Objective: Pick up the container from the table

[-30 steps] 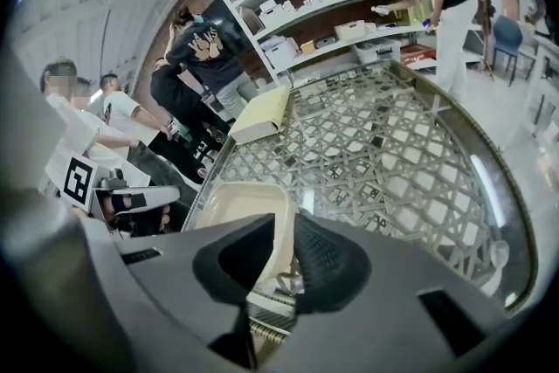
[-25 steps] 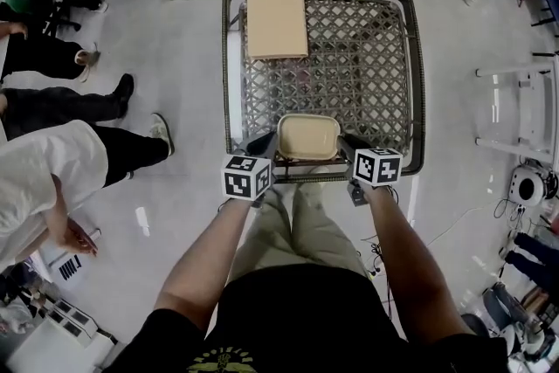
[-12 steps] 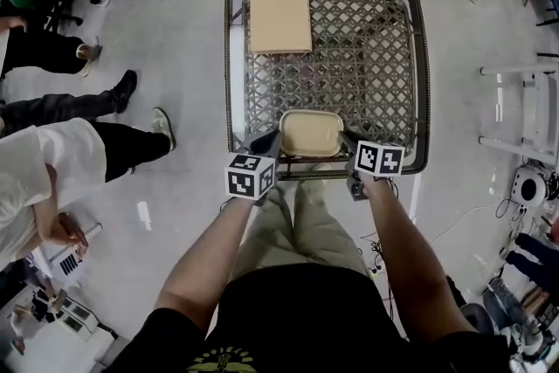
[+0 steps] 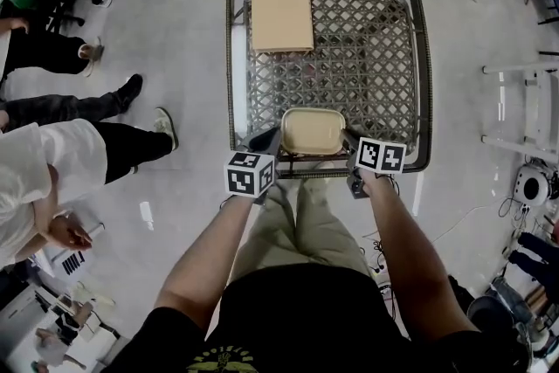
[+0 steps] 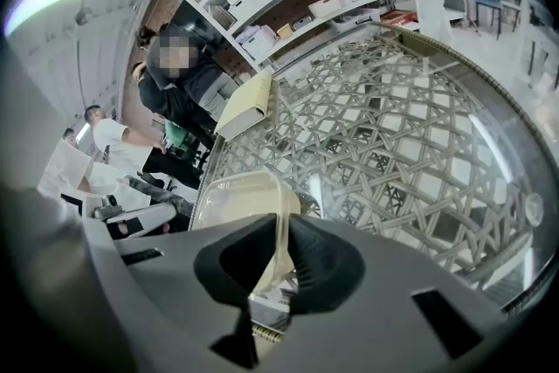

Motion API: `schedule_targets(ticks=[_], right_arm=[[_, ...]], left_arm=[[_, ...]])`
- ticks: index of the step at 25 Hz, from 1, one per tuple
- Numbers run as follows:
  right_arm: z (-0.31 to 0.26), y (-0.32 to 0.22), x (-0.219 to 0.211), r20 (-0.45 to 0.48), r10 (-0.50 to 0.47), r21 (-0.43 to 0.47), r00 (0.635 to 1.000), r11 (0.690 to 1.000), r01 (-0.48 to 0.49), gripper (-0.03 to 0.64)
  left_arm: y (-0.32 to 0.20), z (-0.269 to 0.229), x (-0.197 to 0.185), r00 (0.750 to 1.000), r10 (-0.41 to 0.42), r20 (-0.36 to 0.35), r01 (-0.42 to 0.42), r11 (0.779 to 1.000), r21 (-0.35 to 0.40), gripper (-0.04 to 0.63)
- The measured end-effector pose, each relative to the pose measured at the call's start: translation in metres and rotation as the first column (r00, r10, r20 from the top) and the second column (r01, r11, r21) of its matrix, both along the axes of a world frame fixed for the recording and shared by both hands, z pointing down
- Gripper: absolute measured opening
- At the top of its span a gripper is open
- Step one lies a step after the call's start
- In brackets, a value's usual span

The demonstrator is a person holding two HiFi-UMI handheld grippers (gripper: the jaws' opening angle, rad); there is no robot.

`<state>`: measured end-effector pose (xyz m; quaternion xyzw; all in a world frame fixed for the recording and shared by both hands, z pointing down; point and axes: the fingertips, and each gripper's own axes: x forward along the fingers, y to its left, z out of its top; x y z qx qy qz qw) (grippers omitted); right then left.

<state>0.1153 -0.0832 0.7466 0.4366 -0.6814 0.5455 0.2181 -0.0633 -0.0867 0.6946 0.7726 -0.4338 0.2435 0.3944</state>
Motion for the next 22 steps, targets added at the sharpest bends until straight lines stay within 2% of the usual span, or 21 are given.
schedule_targets(ticks=[4, 8, 13, 22], right_arm=[[0.000, 0.001, 0.000, -0.011, 0.000, 0.005, 1.000, 1.000, 0.000, 0.043], [0.000, 0.001, 0.000, -0.015, -0.003, 0.012, 1.000, 1.000, 0.003, 0.044], [0.000, 0.001, 0.000, -0.020, -0.006, 0.018, 1.000, 1.000, 0.007, 0.044], [0.001, 0.000, 0.000, -0.022, -0.018, 0.030, 1.000, 0.999, 0.018, 0.044]], left_arm=[[0.001, 0.006, 0.003, 1.000, 0.008, 0.007, -0.008, 1.000, -0.030, 0.015], [0.002, 0.011, 0.002, 1.000, -0.003, 0.000, 0.003, 0.998, -0.060, 0.084], [0.004, 0.022, 0.002, 1.000, -0.014, -0.017, 0.012, 0.994, -0.107, 0.124], [0.001, 0.036, 0.005, 0.999, -0.015, -0.028, 0.011, 0.989, -0.148, 0.124]])
